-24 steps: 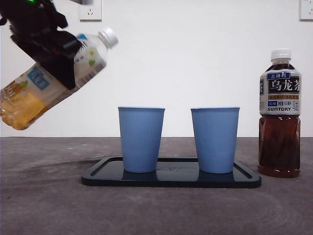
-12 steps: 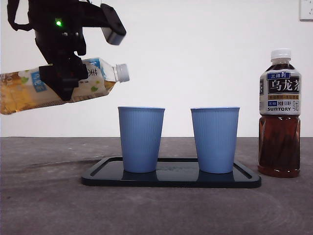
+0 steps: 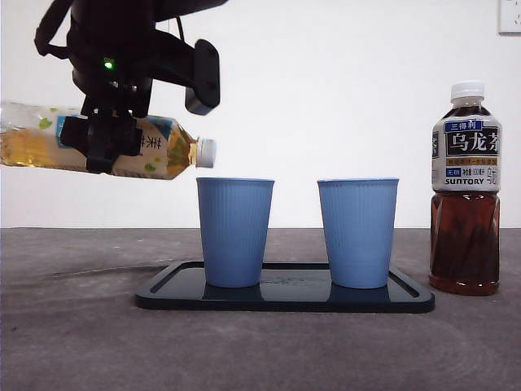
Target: Pour the drink into the cup
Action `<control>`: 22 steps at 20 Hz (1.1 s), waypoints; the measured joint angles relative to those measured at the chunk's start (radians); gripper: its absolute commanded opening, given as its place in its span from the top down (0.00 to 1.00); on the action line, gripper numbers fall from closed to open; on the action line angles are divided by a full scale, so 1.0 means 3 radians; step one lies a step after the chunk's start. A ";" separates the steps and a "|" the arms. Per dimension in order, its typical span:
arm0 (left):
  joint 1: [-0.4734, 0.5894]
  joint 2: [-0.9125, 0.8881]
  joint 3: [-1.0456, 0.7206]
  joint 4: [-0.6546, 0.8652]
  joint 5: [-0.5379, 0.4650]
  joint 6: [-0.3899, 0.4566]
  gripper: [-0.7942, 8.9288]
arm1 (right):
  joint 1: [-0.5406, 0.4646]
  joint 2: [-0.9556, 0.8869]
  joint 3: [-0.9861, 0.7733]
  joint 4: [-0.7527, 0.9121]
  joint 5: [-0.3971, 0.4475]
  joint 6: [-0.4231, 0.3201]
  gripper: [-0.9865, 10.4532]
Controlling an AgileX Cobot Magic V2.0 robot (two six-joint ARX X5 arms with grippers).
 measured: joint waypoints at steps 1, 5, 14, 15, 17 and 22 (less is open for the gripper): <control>-0.0019 0.0008 0.0000 0.0000 -0.0001 0.0018 0.76 | 0.0000 0.0000 0.0000 -0.0001 -0.0008 0.0000 0.49; -0.0076 0.0011 0.0001 0.0084 -0.0104 0.0092 0.76 | 0.0000 0.0000 0.0000 -0.0020 -0.0017 0.0000 0.49; -0.0076 0.0011 0.0003 0.0092 -0.0139 0.0150 0.76 | 0.0000 0.0000 0.0000 -0.0079 -0.0015 0.0000 0.49; -0.0076 0.0011 0.0003 0.0094 -0.0140 0.0134 0.76 | 0.0000 0.0000 0.0000 -0.0079 -0.0017 0.0000 0.49; -0.0076 0.0009 0.0003 0.0132 -0.0140 0.0038 0.76 | 0.0000 0.0000 0.0000 -0.0079 -0.0015 0.0000 0.49; -0.0076 -0.0303 0.0003 0.0140 -0.0135 -0.0528 0.76 | 0.0000 0.0000 0.0000 -0.0079 -0.0015 0.0000 0.49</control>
